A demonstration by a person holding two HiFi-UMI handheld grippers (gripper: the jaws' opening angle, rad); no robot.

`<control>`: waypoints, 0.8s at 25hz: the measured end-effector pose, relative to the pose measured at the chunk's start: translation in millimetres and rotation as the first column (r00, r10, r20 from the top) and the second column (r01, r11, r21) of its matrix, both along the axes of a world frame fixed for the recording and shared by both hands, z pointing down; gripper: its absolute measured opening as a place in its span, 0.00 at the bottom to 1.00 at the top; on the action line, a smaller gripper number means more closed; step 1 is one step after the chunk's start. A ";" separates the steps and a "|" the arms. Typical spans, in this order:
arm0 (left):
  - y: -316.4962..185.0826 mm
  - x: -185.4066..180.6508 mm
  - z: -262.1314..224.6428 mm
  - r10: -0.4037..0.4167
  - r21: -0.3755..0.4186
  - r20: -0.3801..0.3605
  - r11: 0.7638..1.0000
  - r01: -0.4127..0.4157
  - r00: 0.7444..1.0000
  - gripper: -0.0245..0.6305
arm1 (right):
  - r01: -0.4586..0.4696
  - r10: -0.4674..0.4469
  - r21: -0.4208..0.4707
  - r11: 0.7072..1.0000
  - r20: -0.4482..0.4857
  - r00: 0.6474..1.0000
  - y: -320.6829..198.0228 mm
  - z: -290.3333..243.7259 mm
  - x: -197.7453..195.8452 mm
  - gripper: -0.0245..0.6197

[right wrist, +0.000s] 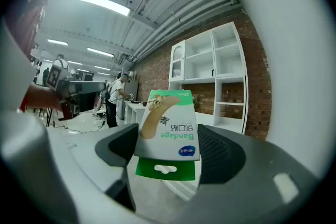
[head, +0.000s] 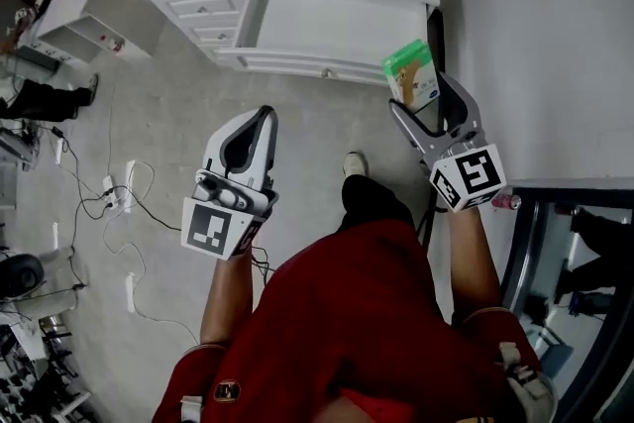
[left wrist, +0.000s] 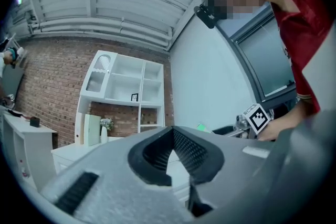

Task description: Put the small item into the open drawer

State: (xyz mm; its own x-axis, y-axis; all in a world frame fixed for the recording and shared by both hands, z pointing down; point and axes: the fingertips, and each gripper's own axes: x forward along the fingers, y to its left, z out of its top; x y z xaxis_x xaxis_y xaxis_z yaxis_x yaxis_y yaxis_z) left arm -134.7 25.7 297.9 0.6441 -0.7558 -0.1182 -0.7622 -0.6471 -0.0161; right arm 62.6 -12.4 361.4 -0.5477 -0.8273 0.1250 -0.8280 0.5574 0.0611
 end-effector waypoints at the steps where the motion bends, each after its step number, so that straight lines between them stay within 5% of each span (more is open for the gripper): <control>1: -18.7 5.2 0.3 -0.011 -0.003 0.002 1.000 0.011 1.000 0.04 | 0.007 -0.007 -0.014 1.000 -0.014 1.000 -20.6 5.6 6.2 0.60; 13: -188.4 69.2 21.8 -0.099 -0.060 0.044 0.993 0.101 0.994 0.04 | 0.147 -0.186 -0.209 0.967 -0.181 0.966 -218.7 100.3 48.4 0.60; 20: -217.6 67.9 27.4 -0.127 -0.080 0.053 0.988 0.131 0.991 0.04 | 0.156 -0.254 -0.337 0.929 -0.269 0.929 -253.6 164.7 43.3 0.60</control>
